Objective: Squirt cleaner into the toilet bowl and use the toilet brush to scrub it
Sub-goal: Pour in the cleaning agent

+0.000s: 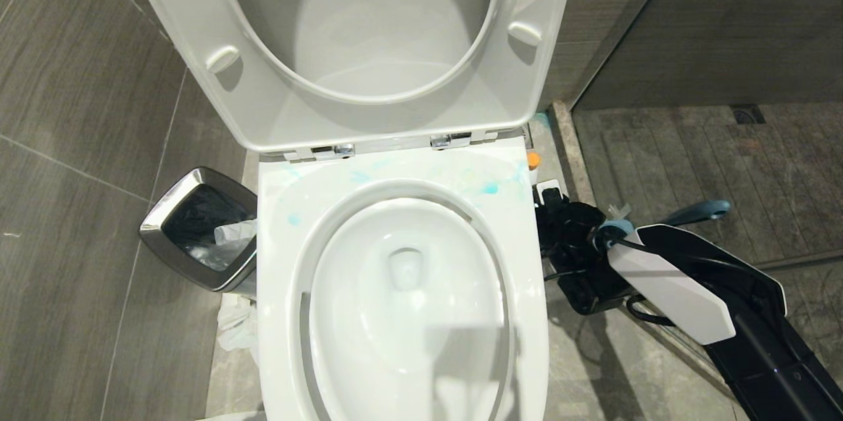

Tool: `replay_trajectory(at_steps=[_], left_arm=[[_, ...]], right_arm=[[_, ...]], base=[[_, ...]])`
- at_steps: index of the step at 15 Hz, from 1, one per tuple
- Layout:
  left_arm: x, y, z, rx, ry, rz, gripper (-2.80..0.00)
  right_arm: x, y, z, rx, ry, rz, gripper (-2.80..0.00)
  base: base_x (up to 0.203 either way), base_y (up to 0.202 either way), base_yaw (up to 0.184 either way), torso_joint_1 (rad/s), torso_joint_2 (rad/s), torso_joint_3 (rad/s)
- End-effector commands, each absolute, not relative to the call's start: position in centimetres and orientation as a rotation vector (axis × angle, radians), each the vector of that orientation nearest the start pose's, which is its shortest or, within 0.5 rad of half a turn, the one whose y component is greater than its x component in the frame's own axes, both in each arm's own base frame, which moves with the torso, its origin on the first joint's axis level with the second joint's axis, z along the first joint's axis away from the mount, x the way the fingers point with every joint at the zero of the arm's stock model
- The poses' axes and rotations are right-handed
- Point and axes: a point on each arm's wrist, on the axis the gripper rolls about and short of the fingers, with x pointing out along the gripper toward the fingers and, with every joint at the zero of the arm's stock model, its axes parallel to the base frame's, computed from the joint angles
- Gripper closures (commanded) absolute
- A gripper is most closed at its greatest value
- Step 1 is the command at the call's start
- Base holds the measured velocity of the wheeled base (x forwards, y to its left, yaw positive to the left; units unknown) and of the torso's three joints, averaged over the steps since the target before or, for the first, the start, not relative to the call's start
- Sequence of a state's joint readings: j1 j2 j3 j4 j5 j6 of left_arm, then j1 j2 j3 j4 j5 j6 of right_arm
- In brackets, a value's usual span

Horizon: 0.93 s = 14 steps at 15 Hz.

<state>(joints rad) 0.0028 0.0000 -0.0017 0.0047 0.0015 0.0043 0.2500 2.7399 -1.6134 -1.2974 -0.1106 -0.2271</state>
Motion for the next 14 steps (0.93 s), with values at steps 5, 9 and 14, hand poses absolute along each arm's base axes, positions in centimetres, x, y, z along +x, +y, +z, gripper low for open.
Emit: replay_trajectory(at_steps=[5, 9, 14], left_arm=[[-2.3, 0.0, 7.5, 0.005, 0.005, 0.005, 0.0], [-2.3, 0.0, 7.5, 0.005, 0.005, 0.005, 0.0], [-2.3, 0.0, 7.5, 0.005, 0.005, 0.005, 0.0]], right_arm=[[52.3, 13.2, 0.4, -0.278, -0.205, 0.104, -2.8], [53.4, 13.5, 1.1, -0.28, -0.228, 0.098, -2.8], [53.9, 13.7, 1.1, -0.301, -0.241, 0.095, 0.0]], base=[[0.0, 0.0, 0.0, 0.0, 0.0, 0.0], [0.0, 0.0, 0.0, 0.0, 0.0, 0.0], [0.0, 0.0, 0.0, 0.0, 0.0, 0.0]])
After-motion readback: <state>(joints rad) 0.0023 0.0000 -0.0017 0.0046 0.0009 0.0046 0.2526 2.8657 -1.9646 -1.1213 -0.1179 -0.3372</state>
